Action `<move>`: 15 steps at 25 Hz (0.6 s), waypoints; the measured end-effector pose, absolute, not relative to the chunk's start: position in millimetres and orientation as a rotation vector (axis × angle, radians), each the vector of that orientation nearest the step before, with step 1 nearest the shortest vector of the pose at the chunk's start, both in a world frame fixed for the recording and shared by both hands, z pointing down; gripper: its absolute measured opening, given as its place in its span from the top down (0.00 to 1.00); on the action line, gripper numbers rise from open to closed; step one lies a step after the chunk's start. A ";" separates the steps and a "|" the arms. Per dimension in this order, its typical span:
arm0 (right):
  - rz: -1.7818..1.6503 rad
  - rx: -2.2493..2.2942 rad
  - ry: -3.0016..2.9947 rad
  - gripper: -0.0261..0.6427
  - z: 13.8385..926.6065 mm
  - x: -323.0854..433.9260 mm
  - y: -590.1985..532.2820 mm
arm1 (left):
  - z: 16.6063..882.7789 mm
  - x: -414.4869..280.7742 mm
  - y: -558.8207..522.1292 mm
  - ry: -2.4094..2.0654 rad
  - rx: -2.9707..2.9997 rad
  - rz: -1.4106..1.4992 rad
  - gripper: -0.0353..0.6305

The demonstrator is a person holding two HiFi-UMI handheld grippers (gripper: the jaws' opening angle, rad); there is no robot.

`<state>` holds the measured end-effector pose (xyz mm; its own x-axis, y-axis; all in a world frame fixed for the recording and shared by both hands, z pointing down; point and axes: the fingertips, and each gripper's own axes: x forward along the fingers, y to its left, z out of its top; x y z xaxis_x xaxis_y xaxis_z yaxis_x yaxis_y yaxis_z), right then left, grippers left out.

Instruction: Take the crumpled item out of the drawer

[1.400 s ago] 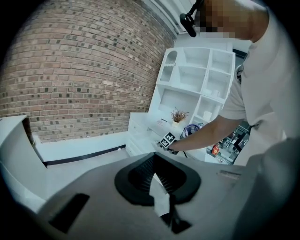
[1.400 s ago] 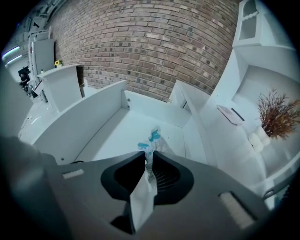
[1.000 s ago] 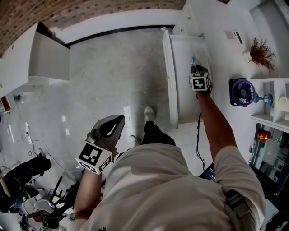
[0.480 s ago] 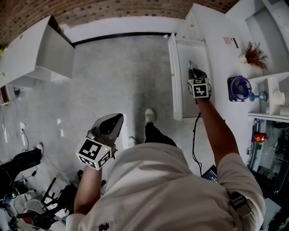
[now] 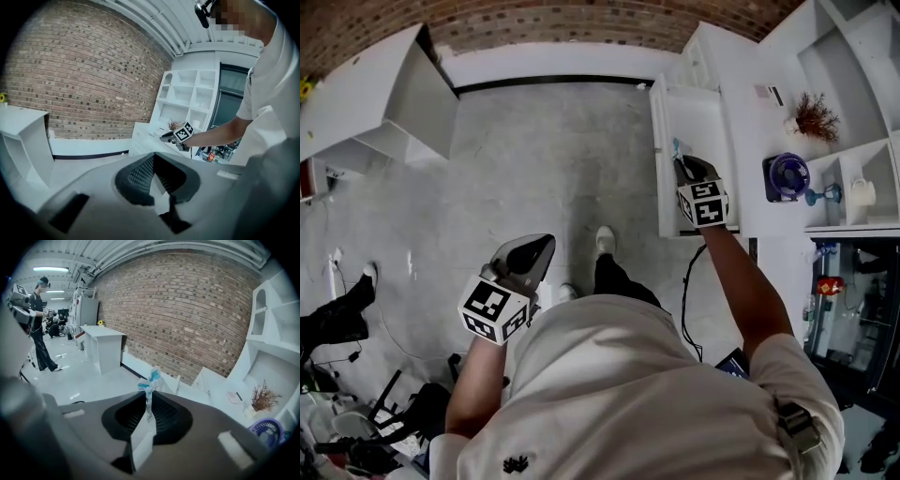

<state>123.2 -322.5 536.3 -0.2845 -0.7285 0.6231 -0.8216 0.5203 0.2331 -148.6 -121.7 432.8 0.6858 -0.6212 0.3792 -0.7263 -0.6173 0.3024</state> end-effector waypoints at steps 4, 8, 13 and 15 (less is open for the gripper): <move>0.159 1.201 -2.127 0.88 519.1 96.0 -281.8 | 433.5 -157.7 -97.1 -1.060 2.458 0.316 0.94; 0.159 1.142 -2.175 0.88 507.4 69.8 -240.5 | 436.1 -167.5 -73.5 -1.064 2.450 0.308 0.94; 0.169 1.084 -2.216 0.89 494.5 39.1 -190.6 | 439.8 -181.7 -44.5 -1.058 2.438 0.306 0.94; 0.179 1.064 -2.234 0.89 491.4 29.9 -172.3 | 442.8 -183.8 -33.1 -1.050 2.436 0.310 0.94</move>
